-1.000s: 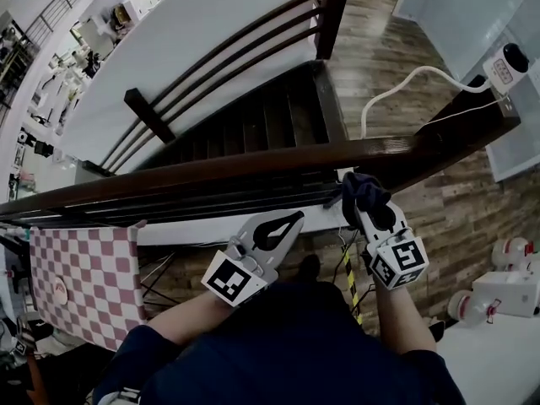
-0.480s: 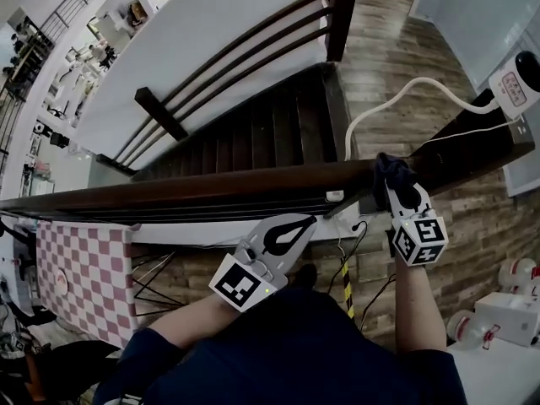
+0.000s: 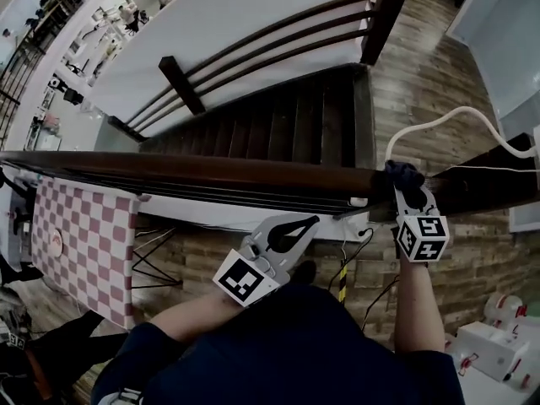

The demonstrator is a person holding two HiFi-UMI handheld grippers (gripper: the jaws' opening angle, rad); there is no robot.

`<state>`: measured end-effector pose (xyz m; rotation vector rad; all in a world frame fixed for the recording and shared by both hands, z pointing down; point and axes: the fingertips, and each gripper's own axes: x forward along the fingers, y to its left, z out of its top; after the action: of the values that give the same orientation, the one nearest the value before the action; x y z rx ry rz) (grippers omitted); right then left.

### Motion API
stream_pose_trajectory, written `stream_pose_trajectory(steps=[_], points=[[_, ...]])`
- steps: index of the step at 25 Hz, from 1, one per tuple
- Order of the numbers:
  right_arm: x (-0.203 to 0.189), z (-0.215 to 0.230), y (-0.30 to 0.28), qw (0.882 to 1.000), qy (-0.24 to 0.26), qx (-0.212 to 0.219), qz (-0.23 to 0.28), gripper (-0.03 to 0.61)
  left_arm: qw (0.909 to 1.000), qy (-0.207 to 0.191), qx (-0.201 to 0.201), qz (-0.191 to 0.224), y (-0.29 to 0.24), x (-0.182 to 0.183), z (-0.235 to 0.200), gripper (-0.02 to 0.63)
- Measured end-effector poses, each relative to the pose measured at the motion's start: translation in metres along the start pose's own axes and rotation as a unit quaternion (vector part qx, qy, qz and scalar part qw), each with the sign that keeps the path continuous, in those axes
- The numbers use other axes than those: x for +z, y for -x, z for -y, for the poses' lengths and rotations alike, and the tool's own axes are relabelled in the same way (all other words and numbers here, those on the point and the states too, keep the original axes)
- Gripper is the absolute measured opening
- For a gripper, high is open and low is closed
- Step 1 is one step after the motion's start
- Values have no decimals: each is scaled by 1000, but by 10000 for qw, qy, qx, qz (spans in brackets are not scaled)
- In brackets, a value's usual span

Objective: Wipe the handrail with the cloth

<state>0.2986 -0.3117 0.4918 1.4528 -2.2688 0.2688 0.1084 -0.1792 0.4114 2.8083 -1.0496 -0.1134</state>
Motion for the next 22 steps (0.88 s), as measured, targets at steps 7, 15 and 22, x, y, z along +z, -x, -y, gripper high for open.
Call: stream_pose_trajectory(steps=[7,15,22], points=[[22,-89,-29,9991,118,381,-170,91,9996,93,204,144,56,10,-41,-5],[52,-222,-73,9938,465,957,-316,91,9979,66,496,401,135,27,-92,-5],[71,-310,-101,9876,915,1168,-508,91,9948,57,868,522,208,35,-127,-5]])
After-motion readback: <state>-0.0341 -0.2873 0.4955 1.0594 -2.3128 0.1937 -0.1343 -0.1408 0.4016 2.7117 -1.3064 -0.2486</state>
